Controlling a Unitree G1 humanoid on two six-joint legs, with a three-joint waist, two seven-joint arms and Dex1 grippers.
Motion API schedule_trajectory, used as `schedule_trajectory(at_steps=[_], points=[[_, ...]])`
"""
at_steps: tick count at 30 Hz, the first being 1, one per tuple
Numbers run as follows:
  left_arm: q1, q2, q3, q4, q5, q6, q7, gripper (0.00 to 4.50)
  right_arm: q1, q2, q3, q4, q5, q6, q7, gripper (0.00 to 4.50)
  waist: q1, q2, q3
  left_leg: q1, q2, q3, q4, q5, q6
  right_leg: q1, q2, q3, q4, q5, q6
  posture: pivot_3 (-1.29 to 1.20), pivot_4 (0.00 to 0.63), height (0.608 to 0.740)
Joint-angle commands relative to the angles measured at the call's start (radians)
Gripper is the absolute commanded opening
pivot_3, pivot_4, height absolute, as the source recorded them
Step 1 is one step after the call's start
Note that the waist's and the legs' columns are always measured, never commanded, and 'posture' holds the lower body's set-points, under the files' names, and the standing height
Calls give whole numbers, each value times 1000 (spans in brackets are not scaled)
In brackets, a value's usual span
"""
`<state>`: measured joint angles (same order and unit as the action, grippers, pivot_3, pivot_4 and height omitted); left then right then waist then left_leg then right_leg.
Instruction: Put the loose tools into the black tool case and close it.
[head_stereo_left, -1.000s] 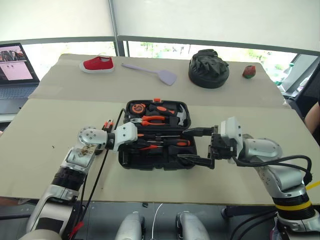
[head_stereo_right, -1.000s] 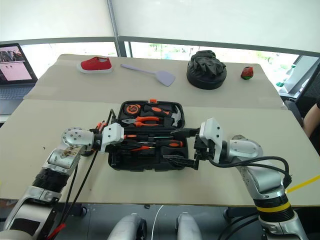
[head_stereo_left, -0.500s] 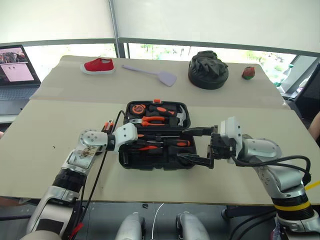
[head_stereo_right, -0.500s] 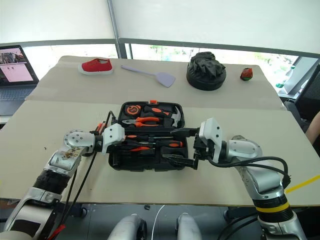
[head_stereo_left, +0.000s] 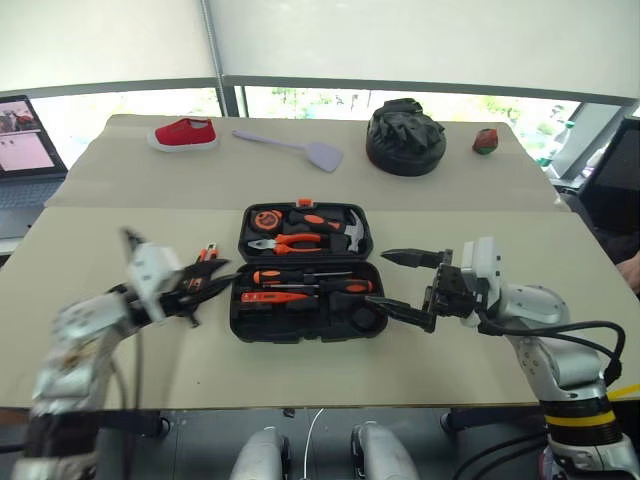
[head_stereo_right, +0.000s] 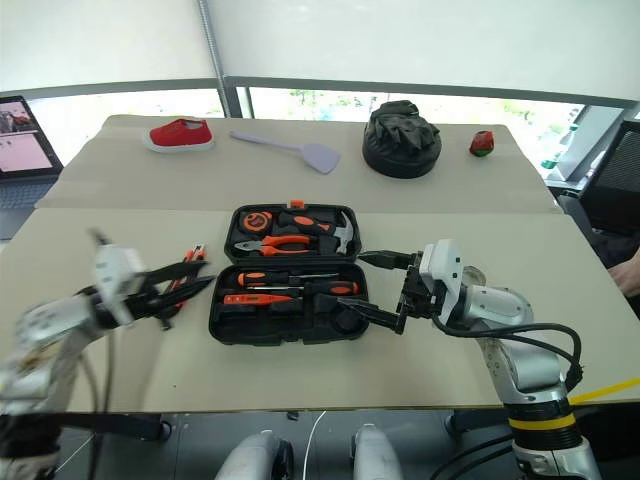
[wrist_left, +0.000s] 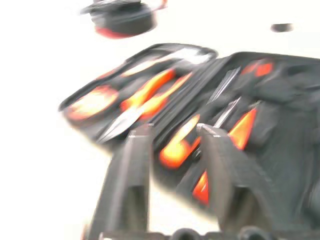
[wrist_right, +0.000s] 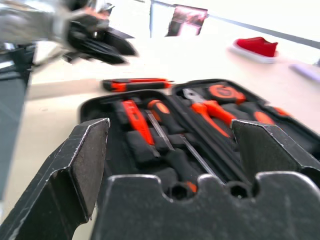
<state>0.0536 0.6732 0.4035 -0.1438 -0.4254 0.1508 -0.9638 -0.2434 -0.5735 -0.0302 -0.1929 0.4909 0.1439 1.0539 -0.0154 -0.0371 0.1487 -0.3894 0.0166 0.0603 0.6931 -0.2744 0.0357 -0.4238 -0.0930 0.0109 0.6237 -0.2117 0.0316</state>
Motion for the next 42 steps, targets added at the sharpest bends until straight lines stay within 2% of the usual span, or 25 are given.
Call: schedule_trajectory(at_steps=[1,2,4,5,8,12,18,21,24,27,34,38,41,42], points=[[201,-16,268,47,-9,13,103,3181,10,2,-31,26,-15,-110,36,4500,-1,0,0,1,0,0,0,-1,-1,0,0,0,0,0,0,0,150,740],[259,-25,338,84,-17,17,130,3574,13,5,-29,35,-19,-128,41,4500,-3,0,0,1,0,0,0,-1,-1,0,0,0,0,0,0,0,150,740],[323,-38,399,98,-28,53,179,4274,13,17,-26,44,-14,-155,52,4500,0,0,0,1,1,0,0,-1,-1,0,0,-1,0,-1,-1,0,150,740],[339,-41,408,93,-30,63,189,4432,13,18,-25,46,-13,-161,56,4500,1,0,0,1,1,0,0,-1,-1,0,0,-1,0,-1,-1,0,150,740],[391,-39,406,9,-62,116,180,4432,8,8,-21,42,39,-84,72,4500,26,0,1,1,0,-1,0,-1,-1,1,-2,-3,-1,-2,-1,0,150,740],[316,-23,364,-100,-138,248,253,4432,-8,17,-11,45,38,-83,83,4500,42,0,0,4,0,-1,1,-1,-2,1,-5,-5,-3,-2,-2,0,150,740],[15,43,177,-280,-262,783,563,4432,-37,42,10,45,22,-91,69,4500,26,-1,0,2,0,-1,0,-1,-3,1,-1,-3,2,-1,-1,0,150,740],[-130,46,74,-290,-248,968,671,4432,-41,50,18,37,19,-87,64,4500,18,-1,0,2,0,-2,0,-2,-4,1,-1,-3,3,-1,-1,0,150,740],[-239,13,7,-262,-190,1064,785,4432,-42,47,29,19,32,-56,69,4500,6,-1,0,3,-1,-1,0,-2,-5,1,1,-1,2,-1,-1,0,150,740],[-292,-24,-72,-227,-155,1113,825,4432,-43,51,31,-9,35,-39,58,4500,2,-1,0,3,-1,-1,-1,-2,-5,1,2,-1,2,-1,-1,0,150,740],[-401,-159,-172,-63,-92,1083,842,4432,-50,60,29,-39,38,-22,36,4500,20,-1,0,4,-2,-2,0,-2,-6,2,0,-1,2,-1,-1,0,150,740],[-420,-159,-204,-11,-39,1082,845,3458,-58,62,31,-46,41,-14,35,4500,28,0,-1,5,-2,-1,0,-2,-6,4,0,0,3,-1,-1,0,150,740],[-413,-157,-182,-15,-28,1050,826,2409,-66,68,28,-44,43,-12,28,4500,28,1,-2,6,-2,-1,0,-2,-6,4,0,0,3,-1,-1,0,150,740],[-400,-143,-183,-26,-17,987,798,2098,-65,69,30,-44,41,-14,27,4500,28,1,-2,6,-2,-1,0,-2,-6,3,0,0,3,-1,-1,0,150,740]])
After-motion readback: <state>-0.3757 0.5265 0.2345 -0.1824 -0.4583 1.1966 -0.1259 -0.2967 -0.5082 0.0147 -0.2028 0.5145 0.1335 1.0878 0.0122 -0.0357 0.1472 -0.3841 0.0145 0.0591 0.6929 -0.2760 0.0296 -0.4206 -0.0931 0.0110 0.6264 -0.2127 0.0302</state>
